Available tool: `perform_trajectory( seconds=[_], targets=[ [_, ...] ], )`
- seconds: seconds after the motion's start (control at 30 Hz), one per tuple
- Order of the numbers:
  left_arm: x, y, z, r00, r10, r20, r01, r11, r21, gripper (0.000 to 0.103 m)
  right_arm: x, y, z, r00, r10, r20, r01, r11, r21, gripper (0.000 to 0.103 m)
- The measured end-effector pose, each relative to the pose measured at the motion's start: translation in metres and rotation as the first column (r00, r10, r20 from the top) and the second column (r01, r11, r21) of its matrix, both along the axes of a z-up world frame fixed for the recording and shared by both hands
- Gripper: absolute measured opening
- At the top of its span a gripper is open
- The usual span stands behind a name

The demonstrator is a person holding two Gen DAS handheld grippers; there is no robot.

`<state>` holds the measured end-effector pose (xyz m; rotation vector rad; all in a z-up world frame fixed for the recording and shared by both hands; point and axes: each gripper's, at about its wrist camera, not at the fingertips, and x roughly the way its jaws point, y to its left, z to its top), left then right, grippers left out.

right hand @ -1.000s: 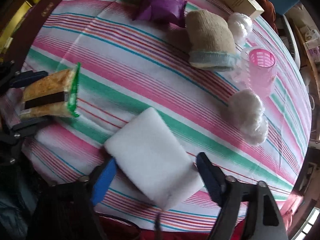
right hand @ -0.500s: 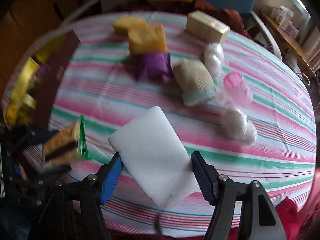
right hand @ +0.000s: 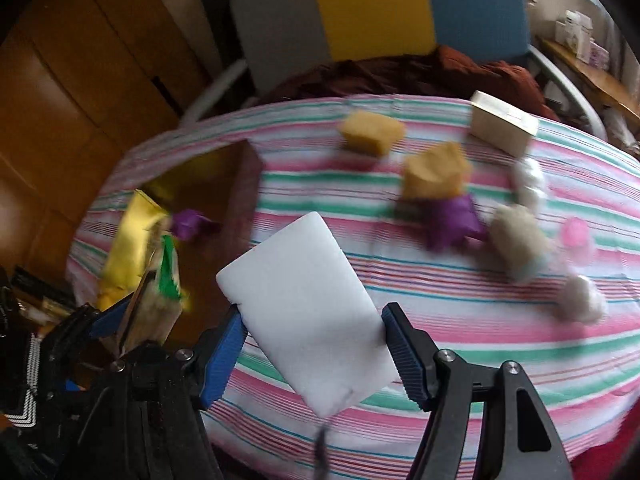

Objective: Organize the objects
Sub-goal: 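Carry both items over the gold tray and open the left tool to drop the packet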

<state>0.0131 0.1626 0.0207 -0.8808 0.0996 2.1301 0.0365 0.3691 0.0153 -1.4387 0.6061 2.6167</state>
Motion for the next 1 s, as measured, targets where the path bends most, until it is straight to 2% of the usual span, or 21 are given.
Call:
perform_trajectory(
  seconds=[0.1, 0.23, 0.37, 0.5, 0.57, 0.67, 0.8, 1.0],
  targets=[
    [-0.018, -0.030, -0.001, 0.995, 0.102, -0.004, -0.102, 0.995, -0.003, 0.050, -0.015, -0.027, 0.005, 0.999, 0.022, -0.041, -0.023, 1.000, -0.012, 0.070],
    [-0.048, -0.068, -0.008, 0.968, 0.249, -0.004, -0.249, 0.968, -0.029, 0.050, -0.035, -0.061, 0.007, 0.996, 0.045, -0.076, -0.045, 0.999, 0.006, 0.070],
    [-0.071, -0.092, -0.014, 0.939, 0.343, -0.019, -0.343, 0.937, -0.058, 0.051, -0.053, -0.091, 0.008, 0.996, 0.045, -0.080, -0.041, 0.998, 0.052, 0.070],
    [-0.085, -0.106, -0.021, 0.918, 0.396, -0.036, -0.397, 0.912, -0.099, 0.051, -0.067, -0.116, 0.007, 0.995, 0.044, -0.086, -0.034, 0.992, 0.122, 0.072],
    [-0.085, -0.111, -0.025, 0.915, 0.401, -0.045, -0.404, 0.908, -0.112, 0.053, -0.070, -0.128, 0.006, 0.994, 0.048, -0.097, -0.032, 0.985, 0.167, 0.075],
    [-0.080, -0.114, -0.028, 0.908, 0.417, -0.046, -0.420, 0.901, -0.108, 0.071, -0.074, -0.143, 0.003, 0.993, 0.068, -0.092, -0.045, 0.971, 0.236, 0.077],
    [-0.073, -0.118, -0.030, 0.896, 0.442, -0.036, -0.444, 0.891, -0.093, 0.071, -0.072, -0.156, 0.000, 0.992, 0.086, -0.094, -0.053, 0.949, 0.310, 0.078],
    [-0.061, -0.122, -0.023, 0.889, 0.456, -0.047, -0.459, 0.885, -0.080, 0.071, -0.063, -0.161, 0.011, 0.987, 0.077, -0.138, -0.022, 0.932, 0.361, 0.078]
  ],
)
